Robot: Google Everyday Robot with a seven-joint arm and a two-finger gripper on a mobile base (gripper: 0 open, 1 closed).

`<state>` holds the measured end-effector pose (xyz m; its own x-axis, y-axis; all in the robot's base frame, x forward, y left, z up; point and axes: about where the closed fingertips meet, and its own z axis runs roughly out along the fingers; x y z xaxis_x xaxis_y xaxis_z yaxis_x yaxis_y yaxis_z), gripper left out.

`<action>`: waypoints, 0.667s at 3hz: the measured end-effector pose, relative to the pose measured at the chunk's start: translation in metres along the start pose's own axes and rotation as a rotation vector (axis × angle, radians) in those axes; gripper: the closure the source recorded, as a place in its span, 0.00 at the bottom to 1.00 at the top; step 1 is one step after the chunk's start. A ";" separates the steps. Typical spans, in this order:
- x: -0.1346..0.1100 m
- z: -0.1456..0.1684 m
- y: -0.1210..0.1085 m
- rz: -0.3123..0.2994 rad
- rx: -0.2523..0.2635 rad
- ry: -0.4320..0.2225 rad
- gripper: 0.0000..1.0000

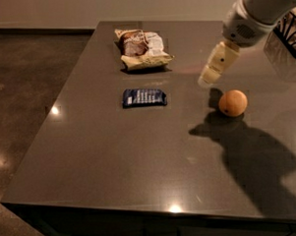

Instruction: Move brown chip bag near rxbar blueberry

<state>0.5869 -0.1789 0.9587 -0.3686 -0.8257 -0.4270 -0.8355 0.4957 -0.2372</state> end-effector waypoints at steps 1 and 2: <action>-0.034 0.042 -0.032 0.083 0.027 -0.043 0.00; -0.053 0.085 -0.065 0.171 0.078 -0.043 0.00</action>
Offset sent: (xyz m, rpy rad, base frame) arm 0.1728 0.0437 -0.0579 0.0954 -0.0711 -0.3116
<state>0.6950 -0.1440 0.9229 -0.4833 -0.7164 -0.5032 -0.7278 0.6482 -0.2239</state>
